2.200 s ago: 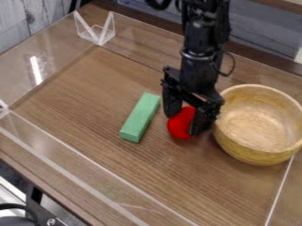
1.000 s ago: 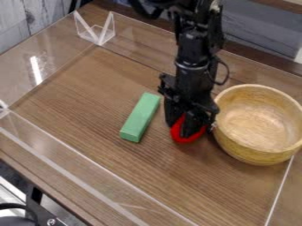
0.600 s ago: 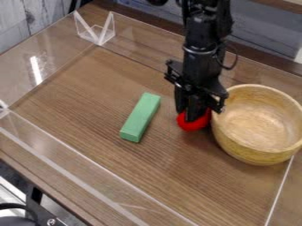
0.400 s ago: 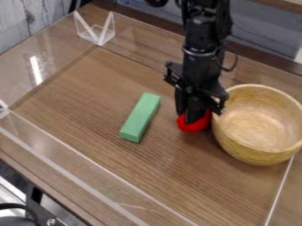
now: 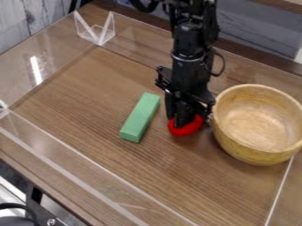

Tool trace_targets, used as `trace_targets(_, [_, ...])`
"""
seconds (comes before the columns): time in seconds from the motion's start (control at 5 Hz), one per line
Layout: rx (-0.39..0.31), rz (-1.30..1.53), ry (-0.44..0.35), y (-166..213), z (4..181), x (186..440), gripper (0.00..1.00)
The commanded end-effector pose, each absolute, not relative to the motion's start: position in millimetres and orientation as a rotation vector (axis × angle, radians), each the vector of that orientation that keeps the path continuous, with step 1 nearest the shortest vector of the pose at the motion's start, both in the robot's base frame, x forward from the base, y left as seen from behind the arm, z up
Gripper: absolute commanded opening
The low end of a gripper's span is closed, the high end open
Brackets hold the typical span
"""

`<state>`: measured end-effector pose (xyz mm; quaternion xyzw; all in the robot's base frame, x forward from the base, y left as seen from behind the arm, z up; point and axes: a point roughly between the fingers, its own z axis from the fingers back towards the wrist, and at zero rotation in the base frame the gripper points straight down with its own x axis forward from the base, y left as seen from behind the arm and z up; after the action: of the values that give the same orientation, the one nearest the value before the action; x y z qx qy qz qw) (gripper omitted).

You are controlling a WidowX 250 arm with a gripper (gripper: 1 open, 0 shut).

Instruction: Move the red object to the left side of the table

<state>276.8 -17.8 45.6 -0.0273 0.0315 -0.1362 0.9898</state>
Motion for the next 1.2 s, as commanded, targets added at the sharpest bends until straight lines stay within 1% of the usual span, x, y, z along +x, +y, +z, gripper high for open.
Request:
trace_targets(0.0, [-0.037,-0.268,-0.047,-14.2,82.5,281.7,0.00])
trace_targets(0.2, [-0.012,-0.230,-0.108,-2.7,108.9,278.6,0.00])
trace_targets(0.4, [0.013,-0.118,-0.124,28.6,131.4,272.9,0.00])
trace_targets(0.6, [0.024,-0.015,-0.110,65.5,136.5,263.3,0.00])
trace_targets(0.8, [0.036,0.019,-0.102,105.6,121.0,251.8,0.00])
trace_targets(1.0, [0.041,0.015,-0.093,140.6,100.5,239.8,0.00])
